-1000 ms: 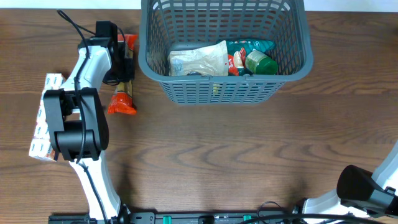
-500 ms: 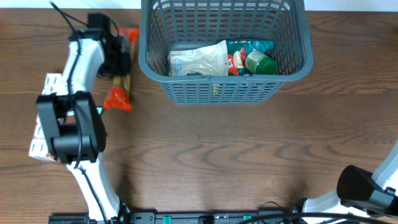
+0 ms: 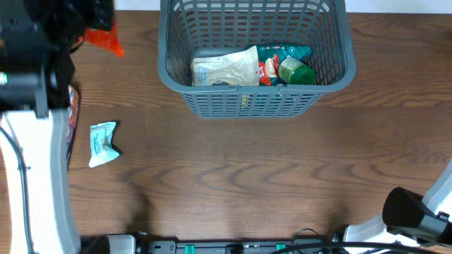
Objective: Pack container
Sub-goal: 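Carry the snack bar with the left gripper into the basket and release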
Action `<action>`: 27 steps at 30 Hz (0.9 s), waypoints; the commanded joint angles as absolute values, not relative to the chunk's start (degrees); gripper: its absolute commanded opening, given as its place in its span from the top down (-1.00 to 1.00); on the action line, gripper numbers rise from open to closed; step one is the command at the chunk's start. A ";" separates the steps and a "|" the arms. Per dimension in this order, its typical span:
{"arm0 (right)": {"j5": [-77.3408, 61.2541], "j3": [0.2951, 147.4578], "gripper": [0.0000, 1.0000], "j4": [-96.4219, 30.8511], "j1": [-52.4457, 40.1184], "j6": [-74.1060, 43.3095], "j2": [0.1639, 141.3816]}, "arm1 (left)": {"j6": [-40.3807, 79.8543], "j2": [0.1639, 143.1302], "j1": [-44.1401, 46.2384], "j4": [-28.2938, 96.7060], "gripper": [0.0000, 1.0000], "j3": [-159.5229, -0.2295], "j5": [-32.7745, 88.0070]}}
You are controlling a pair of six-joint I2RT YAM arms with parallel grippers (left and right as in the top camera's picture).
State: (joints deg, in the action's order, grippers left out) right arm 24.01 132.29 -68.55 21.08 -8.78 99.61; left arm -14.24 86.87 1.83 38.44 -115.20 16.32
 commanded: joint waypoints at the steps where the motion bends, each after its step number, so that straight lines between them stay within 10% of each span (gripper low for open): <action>1: 24.36 132.29 -0.99 -68.64 21.34 -9.63 99.37 | -23.57 87.44 6.96 34.96 0.89 -115.68 23.81; 27: 24.36 132.29 -0.98 -68.64 21.34 -9.63 99.37 | -50.37 112.73 25.74 47.00 0.89 -115.63 28.03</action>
